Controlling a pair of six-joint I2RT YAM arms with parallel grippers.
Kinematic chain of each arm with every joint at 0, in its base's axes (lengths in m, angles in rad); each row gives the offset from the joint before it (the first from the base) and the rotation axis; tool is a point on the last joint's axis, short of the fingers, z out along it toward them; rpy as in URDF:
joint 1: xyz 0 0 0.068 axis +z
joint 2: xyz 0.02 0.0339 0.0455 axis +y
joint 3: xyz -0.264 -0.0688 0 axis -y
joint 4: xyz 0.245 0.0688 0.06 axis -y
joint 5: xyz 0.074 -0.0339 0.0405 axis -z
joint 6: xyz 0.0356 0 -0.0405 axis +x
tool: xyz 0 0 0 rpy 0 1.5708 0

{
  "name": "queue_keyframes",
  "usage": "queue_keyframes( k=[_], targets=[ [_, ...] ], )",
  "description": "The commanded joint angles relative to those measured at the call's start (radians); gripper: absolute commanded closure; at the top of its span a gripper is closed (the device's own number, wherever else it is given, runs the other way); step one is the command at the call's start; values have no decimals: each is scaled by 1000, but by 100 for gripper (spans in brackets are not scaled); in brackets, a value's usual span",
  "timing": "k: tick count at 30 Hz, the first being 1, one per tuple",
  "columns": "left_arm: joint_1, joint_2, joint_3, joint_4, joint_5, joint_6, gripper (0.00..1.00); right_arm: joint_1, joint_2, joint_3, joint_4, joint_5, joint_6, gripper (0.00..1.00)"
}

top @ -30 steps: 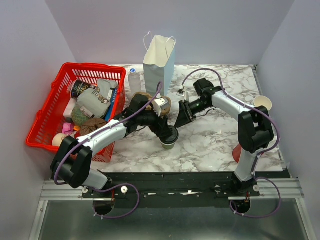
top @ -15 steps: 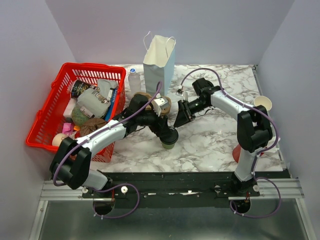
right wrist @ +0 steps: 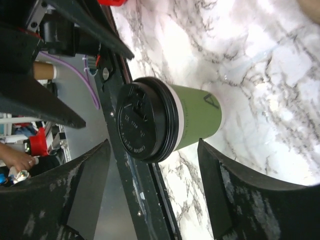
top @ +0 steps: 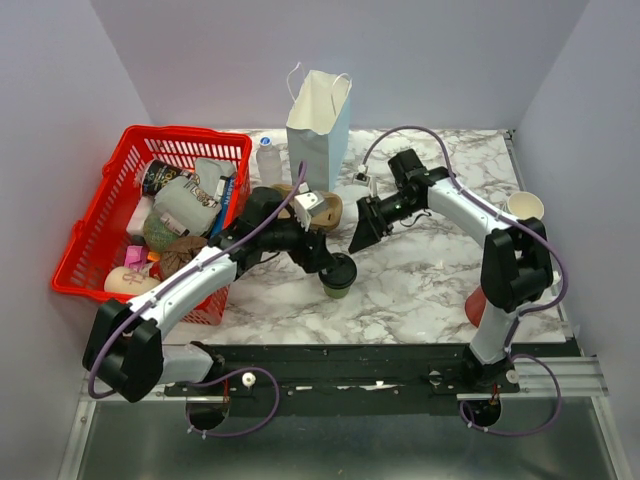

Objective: Pack the takeout coffee

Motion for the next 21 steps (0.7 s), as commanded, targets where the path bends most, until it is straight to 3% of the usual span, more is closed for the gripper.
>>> queue_keyframes(
  k=[1,7,12,21],
  targets=[
    [8,-15,-42,-30,-19,0,17,6,-14,-50,-20,-54,-87,19],
    [43,14,-68,13,9,-58,20,12,-9,-49,-40,-74,-181,17],
    [93,57,-75,114,44,-205,23,27,0,-61,-49,-74,-207,17],
    [109,114,-105,214,78,-305,25,69,-40,-159,92,-25,-120,16]
  ],
)
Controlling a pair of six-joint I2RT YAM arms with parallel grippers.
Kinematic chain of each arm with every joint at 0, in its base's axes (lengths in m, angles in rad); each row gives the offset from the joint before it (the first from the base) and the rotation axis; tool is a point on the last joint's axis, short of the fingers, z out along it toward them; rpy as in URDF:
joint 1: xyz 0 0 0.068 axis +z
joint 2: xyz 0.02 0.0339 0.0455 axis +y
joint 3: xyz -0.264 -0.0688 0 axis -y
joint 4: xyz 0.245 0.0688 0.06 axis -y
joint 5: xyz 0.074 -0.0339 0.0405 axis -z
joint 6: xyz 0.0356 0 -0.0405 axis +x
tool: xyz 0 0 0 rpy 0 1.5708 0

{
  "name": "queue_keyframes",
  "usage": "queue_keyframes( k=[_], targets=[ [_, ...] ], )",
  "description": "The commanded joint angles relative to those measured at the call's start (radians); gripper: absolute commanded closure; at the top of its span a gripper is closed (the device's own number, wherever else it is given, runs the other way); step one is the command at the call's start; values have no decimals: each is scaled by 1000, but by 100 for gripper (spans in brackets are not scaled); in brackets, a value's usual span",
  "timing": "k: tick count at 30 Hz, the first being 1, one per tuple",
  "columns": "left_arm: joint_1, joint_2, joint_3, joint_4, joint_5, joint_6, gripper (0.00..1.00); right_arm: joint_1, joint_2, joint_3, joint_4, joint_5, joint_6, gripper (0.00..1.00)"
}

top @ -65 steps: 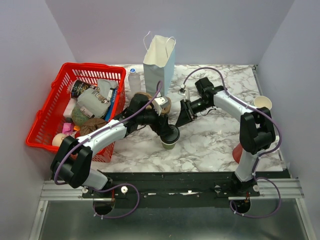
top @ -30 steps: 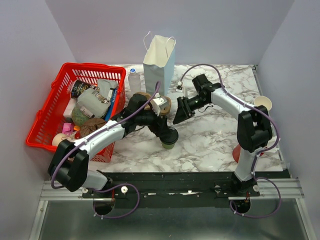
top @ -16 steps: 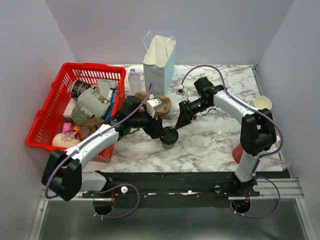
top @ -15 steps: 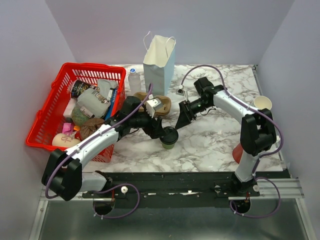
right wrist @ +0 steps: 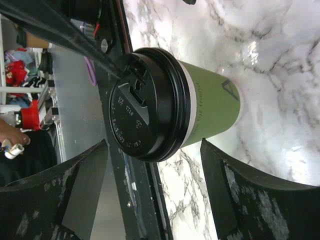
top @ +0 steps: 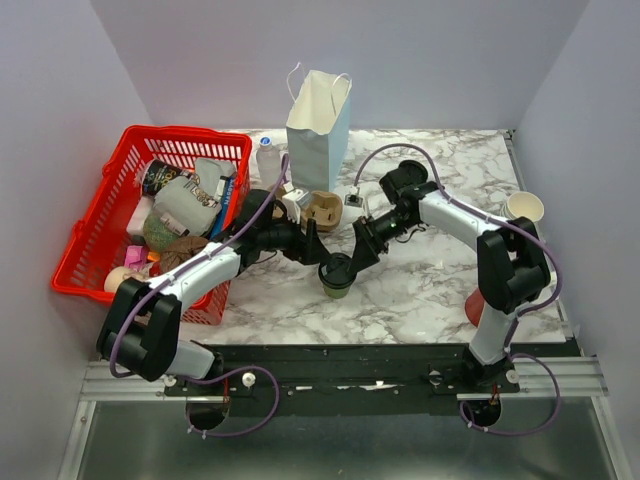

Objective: Pack the takeout coffee

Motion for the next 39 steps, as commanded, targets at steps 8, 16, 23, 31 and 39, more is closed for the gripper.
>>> queue_keyframes(
  k=[8,16,23,31,39],
  targets=[
    [12,23,-59,96,54,-81,26,39,-29,-73,134,20,72,17],
    [47,63,-116,176,37,-153,29,41,-9,-80,140,52,90,20],
    [61,72,-162,208,35,-149,31,41,15,-68,142,74,100,22],
    [61,83,-144,160,-5,-78,34,39,37,-63,138,92,132,22],
    [25,-20,-121,113,-17,55,31,39,35,-68,134,86,141,24]
  ],
)
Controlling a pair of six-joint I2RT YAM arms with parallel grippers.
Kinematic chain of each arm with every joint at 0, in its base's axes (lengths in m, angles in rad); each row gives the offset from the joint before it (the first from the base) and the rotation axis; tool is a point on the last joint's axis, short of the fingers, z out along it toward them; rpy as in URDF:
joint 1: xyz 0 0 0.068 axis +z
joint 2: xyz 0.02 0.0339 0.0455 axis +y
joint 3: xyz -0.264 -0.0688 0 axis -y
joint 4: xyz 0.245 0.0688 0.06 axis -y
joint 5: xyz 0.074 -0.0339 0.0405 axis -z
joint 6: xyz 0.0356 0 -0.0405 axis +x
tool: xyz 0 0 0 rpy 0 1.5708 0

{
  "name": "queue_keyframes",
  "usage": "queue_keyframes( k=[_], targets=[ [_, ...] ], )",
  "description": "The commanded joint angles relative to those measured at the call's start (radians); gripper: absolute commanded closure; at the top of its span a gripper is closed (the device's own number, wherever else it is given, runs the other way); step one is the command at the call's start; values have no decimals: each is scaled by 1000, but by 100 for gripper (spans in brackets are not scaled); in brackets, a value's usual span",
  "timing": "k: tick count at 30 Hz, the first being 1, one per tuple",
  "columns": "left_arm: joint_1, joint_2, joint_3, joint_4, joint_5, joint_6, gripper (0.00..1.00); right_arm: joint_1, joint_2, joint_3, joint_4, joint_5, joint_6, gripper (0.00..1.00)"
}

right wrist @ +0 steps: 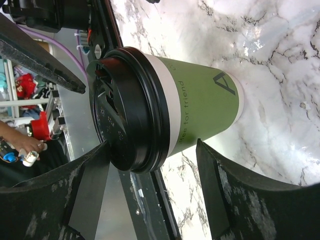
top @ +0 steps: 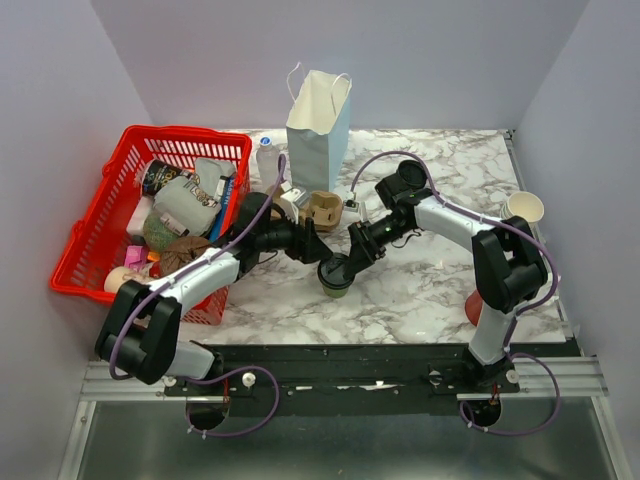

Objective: Pack the takeout coffee

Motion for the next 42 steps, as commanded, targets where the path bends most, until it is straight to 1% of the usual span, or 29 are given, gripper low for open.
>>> queue_keyframes(
  k=[1,4,7,9,12,18,22,29,35,37,38,39,42],
  targets=[
    [14,-57,-57,-87,-76,142,31,10,23,-2,19,42,-11,24],
    [-4,-101,-23,-161,-122,173,31,8,24,-2,19,36,-6,25],
    [-21,-140,-15,-216,-132,190,31,10,30,6,18,30,-3,25],
    [-29,-147,-15,-262,-139,177,31,8,36,18,11,28,-5,25],
    [-29,-144,-29,-268,-153,126,32,10,44,34,1,28,-11,25],
    [-29,-109,-33,-244,-172,92,32,10,55,43,-10,25,-14,25],
    [-27,-72,-21,-260,-234,88,34,8,59,41,-22,28,-28,26],
    [-29,20,14,-306,-297,86,38,8,59,31,-24,22,-32,26],
    [-27,55,28,-306,-279,88,39,-4,58,26,-18,-45,-28,25],
    [-29,52,25,-300,-264,92,39,-24,53,15,17,-96,21,23],
    [-27,52,23,-300,-262,92,39,-32,55,9,60,-114,84,21],
    [-29,54,23,-299,-256,95,39,-38,59,6,77,-159,110,20],
    [-27,55,23,-296,-250,97,39,-50,81,8,105,-238,149,19]
  ],
)
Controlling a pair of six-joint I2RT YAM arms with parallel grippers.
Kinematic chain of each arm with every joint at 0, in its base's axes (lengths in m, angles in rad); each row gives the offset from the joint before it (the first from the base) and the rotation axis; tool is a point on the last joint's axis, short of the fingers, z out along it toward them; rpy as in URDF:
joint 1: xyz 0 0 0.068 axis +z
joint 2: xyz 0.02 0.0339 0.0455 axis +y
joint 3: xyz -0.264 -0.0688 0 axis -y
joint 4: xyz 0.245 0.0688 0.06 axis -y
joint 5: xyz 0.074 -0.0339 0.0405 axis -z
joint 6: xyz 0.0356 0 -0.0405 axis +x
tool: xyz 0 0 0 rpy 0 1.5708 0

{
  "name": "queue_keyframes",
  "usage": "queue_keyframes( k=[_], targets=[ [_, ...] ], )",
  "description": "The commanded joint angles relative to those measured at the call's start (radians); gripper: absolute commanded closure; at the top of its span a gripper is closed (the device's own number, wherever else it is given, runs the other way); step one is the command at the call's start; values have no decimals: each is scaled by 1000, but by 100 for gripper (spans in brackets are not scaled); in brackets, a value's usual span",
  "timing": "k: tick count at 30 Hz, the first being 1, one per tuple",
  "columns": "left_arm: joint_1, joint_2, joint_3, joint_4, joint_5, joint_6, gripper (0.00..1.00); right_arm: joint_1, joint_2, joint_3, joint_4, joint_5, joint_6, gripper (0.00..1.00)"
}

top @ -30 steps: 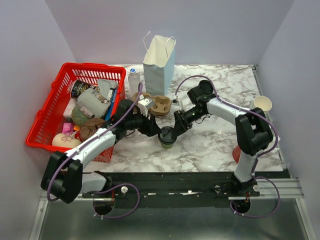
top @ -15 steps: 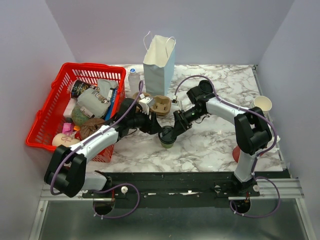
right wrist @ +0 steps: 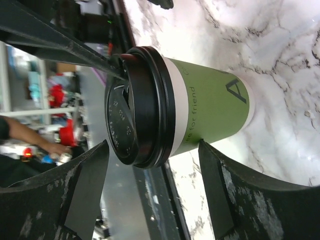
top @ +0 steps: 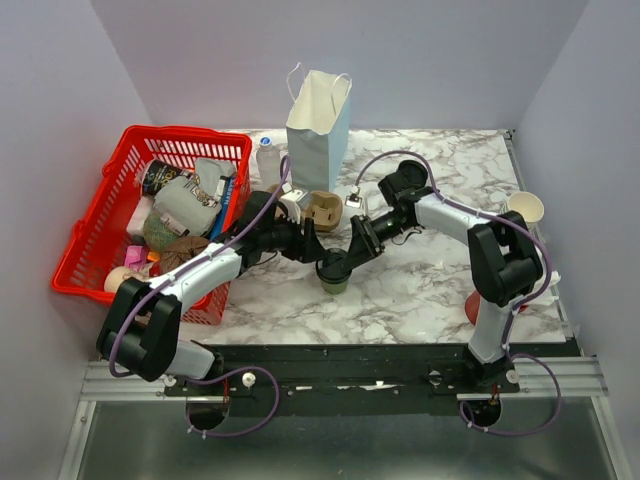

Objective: Pack the takeout coffee

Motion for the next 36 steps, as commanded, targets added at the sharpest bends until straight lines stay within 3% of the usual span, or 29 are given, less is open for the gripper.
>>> queue_keyframes(
  k=[1,6,20,32,36],
  targets=[
    [2,49,-28,-96,-94,46,39,-16,46,-5,76,-175,76,19],
    [2,51,-37,-82,-77,43,39,-16,66,1,90,-224,99,19],
    [0,-19,-82,-4,53,39,39,-22,32,-1,78,38,122,22],
    [-2,3,-88,0,64,35,40,-27,108,-11,160,-196,197,22],
    [-5,-2,-100,2,64,30,41,-29,117,-71,246,-189,262,24]
  ],
)
